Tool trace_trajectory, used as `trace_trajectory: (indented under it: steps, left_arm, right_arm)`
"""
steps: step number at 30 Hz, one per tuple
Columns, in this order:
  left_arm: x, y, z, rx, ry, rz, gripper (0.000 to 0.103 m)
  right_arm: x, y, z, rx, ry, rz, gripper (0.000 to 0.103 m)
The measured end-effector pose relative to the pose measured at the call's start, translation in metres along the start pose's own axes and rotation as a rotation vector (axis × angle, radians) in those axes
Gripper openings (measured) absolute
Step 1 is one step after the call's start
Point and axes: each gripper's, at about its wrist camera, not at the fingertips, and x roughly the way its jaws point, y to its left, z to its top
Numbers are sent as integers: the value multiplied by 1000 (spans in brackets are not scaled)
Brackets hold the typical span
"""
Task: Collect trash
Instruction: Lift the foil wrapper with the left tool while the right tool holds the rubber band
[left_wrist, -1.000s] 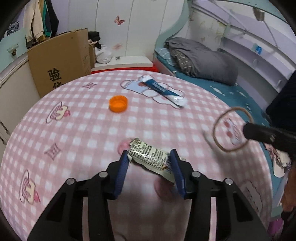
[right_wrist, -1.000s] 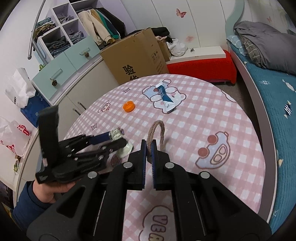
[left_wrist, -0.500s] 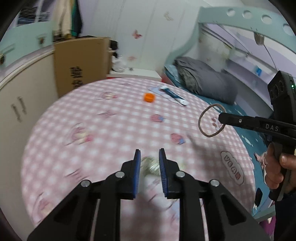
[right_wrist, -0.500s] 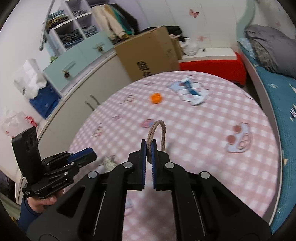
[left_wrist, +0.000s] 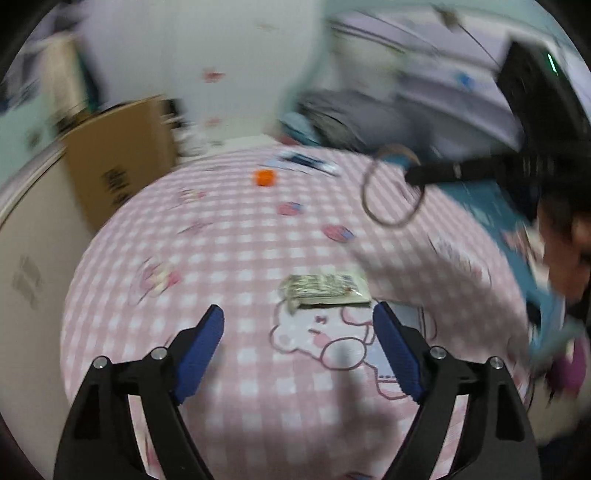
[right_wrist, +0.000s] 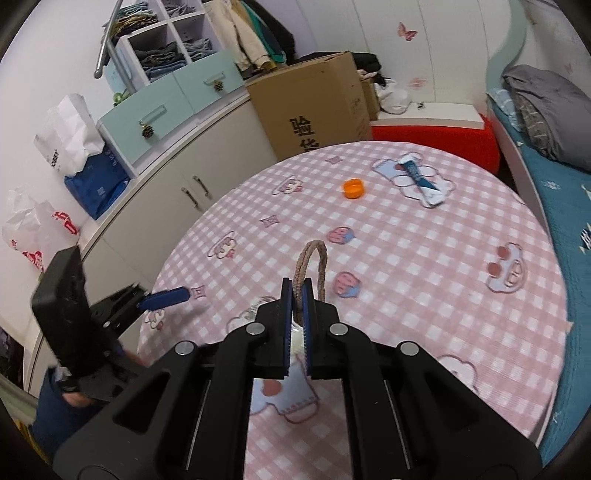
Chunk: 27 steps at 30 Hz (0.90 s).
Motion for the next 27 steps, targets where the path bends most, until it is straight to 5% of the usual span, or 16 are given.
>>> trace_trajectory:
  steps: [4,10,13,17,27]
  left_arm:
    - [27,-4,14,196,62,-86,81]
    - [56,-9,27,339,118,-232,81]
    - [66,-17,27,375,145,-289,64]
    - [67,-6,30,339,136,-277,33]
    - [58,-29,23,419,100,-146,31]
  right_arm:
    - [-6,-16,-2,29,-6,-27,5]
    - [-2,-34,-4,62,-1,-34,5]
    - [3,-42,-5,76,7,-31,6]
    - [9,-51,-5,89,10,-25,5]
    - [18,-66,-6,99,16,-32,6]
